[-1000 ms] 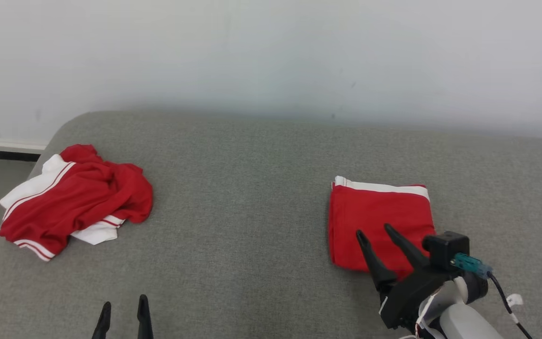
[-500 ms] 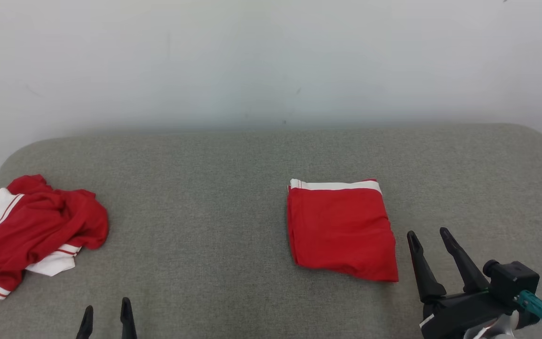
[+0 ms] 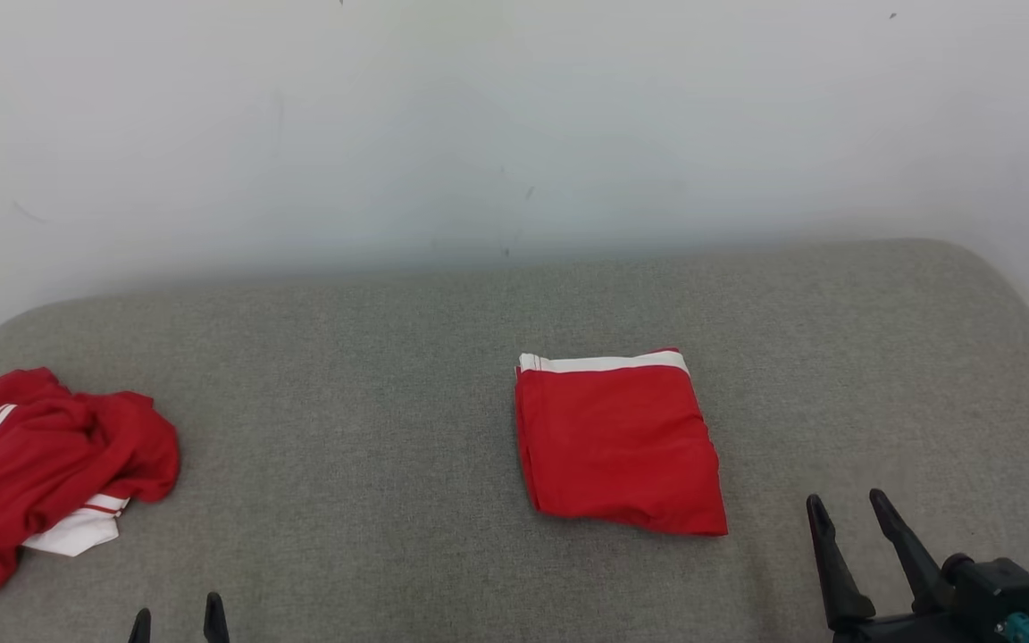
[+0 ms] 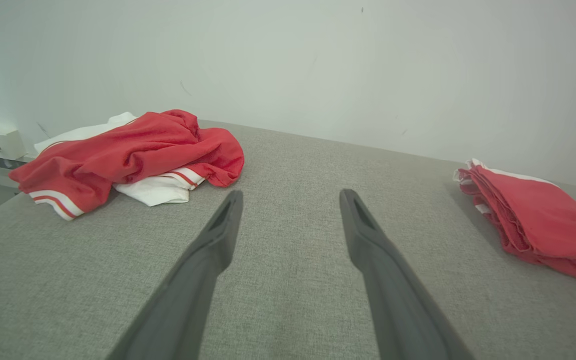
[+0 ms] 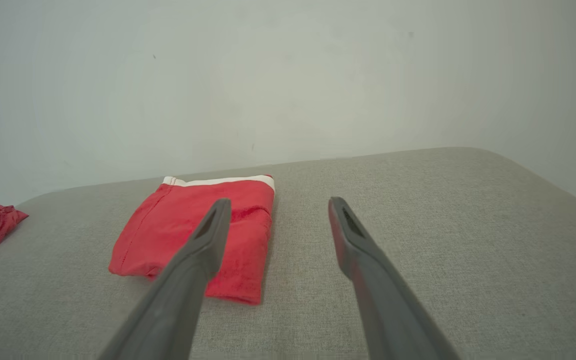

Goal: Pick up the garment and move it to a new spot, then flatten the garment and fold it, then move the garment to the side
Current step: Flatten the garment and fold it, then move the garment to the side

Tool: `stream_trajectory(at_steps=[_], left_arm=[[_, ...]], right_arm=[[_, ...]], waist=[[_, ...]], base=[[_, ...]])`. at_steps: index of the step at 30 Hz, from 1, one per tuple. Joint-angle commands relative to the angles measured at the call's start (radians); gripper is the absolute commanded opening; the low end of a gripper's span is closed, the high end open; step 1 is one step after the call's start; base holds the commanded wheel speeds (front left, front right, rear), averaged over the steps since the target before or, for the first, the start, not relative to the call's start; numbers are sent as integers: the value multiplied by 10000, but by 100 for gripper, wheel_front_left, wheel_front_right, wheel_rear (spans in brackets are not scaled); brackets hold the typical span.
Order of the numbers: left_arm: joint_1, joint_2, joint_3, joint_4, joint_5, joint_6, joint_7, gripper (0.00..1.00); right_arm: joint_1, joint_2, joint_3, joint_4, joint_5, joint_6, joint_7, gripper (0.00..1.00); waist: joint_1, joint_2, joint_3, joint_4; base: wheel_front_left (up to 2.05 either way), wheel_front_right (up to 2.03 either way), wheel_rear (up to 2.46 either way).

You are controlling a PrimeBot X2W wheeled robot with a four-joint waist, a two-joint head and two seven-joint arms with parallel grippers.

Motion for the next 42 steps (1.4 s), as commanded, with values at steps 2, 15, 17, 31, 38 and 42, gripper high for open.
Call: stream_trajectory(at_steps=[2, 15, 17, 31, 38, 42], left_arm=[[114, -7, 66, 94, 146, -60, -34, 100], [154, -7, 339, 398, 381, -247, -34, 100], [156, -7, 324, 400, 377, -252, -34, 100], [178, -7, 325, 417, 502, -325, -34, 100], [158, -7, 250, 390, 406, -290, -34, 100], [81, -7, 134, 375, 366, -267, -34, 100]], right_arm=[[152, -32, 2, 158, -36, -26, -89, 100], [143, 16, 217, 449, 101, -26, -171, 100], [126, 26, 246, 483, 120, -26, -170, 100], [64, 183, 289, 542, 218, -26, -175, 100], [-121, 133, 369, 618, 400, -26, -163, 100], [-580, -75, 637, 599, 773, -26, 518, 100]], waist=[[0, 0, -68, -14], [0, 0, -156, 18], [0, 0, -148, 40], [0, 0, -66, 98], [0, 0, -5, 88], [0, 0, 108, 143]], base=[[0, 0, 0], [0, 0, 0], [0, 0, 0], [0, 0, 0], [0, 0, 0], [0, 0, 0]])
